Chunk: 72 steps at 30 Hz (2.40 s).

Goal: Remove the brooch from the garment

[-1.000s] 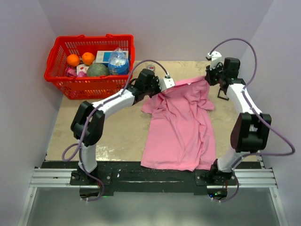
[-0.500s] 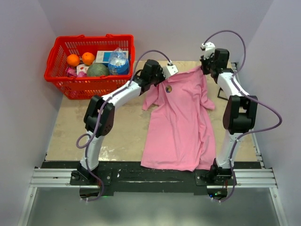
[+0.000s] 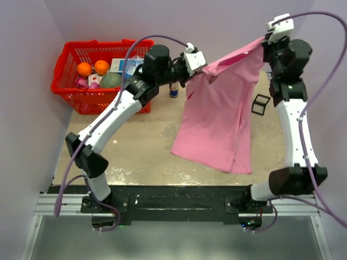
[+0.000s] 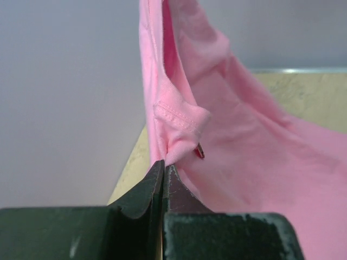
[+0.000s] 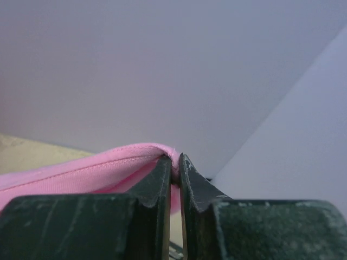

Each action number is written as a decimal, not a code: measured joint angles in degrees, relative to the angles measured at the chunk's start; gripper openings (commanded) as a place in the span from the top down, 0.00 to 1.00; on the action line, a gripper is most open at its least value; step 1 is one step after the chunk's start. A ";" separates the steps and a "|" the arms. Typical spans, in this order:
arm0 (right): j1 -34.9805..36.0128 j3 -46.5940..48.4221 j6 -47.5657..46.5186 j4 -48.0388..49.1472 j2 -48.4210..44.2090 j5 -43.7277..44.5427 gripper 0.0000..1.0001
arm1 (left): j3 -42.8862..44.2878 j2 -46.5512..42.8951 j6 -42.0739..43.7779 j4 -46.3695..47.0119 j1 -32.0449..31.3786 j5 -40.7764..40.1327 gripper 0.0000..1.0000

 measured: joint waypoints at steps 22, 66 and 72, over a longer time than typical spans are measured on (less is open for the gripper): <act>-3.87 29.66 -0.57 -4.55 -1.55 2.14 1.00 | 13.44 -6.29 -8.24 -1.49 -15.56 2.10 1.00; 13.79 -11.82 -13.73 -16.35 5.75 -13.68 0.29 | -55.34 -32.50 -4.87 -7.96 6.51 -14.08 0.18; 4.98 -16.13 -17.44 -18.49 9.97 -13.70 0.27 | -55.34 -22.08 -2.03 -8.46 11.47 -17.07 0.16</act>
